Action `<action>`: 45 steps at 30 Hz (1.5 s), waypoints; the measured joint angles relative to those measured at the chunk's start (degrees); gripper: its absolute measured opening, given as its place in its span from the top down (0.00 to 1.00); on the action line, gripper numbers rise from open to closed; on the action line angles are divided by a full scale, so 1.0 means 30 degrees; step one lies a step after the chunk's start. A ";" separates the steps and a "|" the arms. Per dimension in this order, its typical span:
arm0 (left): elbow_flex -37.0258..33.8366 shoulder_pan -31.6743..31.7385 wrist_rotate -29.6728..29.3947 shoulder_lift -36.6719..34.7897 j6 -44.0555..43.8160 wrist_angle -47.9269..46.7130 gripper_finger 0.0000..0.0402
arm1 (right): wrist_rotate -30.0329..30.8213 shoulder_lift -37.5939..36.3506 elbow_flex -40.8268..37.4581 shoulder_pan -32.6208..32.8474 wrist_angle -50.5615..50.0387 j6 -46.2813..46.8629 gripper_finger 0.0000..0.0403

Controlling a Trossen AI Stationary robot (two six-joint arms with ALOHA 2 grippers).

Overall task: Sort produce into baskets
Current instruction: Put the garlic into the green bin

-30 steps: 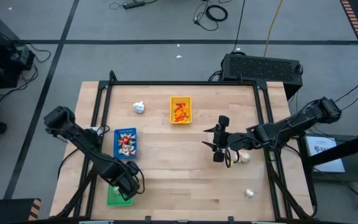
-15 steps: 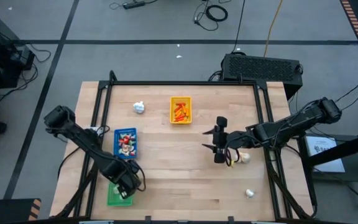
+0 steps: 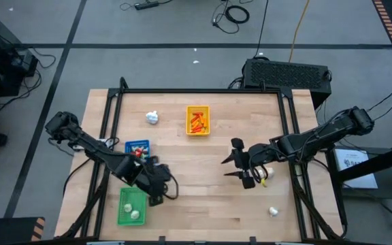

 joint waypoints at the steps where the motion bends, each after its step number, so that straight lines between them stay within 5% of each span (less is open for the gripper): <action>1: 0.0002 0.0158 -0.1088 0.0018 0.1184 0.1009 0.44 | -0.0282 0.0000 0.0012 0.0000 -0.0139 0.0422 0.48; 5: 0.0002 0.1221 -0.2560 0.0049 0.4060 0.2846 0.44 | -0.1595 0.0007 0.1033 0.0271 -0.4011 0.3027 0.48; 11: -0.0242 0.2693 -0.3637 -0.0531 0.7188 0.1509 0.44 | -0.1100 0.0000 0.2455 0.1600 -0.9755 0.7792 0.48; 20: -0.4777 0.4677 -0.3376 -0.3290 0.9683 0.5752 0.44 | -0.0115 0.0124 0.1952 0.5094 -1.4997 1.6115 0.48; 27: -0.7814 0.5758 -0.0678 -0.5122 1.2894 1.4651 0.44 | 0.0818 0.0136 0.1639 0.7334 -1.5079 2.1188 0.48; 36: -0.9528 0.7065 0.2378 -0.3347 1.5612 2.2091 0.44 | 0.0727 0.0721 0.1639 0.9304 -1.5217 2.6854 0.48; 40: -0.9527 0.7547 0.3872 -0.2328 1.6573 2.3585 0.44 | 0.1070 0.1528 0.1639 0.9392 -1.6524 2.7391 0.48; 45: -0.9520 0.7919 0.5253 -0.1469 1.6855 2.4906 0.44 | 0.2409 0.2654 0.1639 0.9134 -1.7177 2.4153 0.48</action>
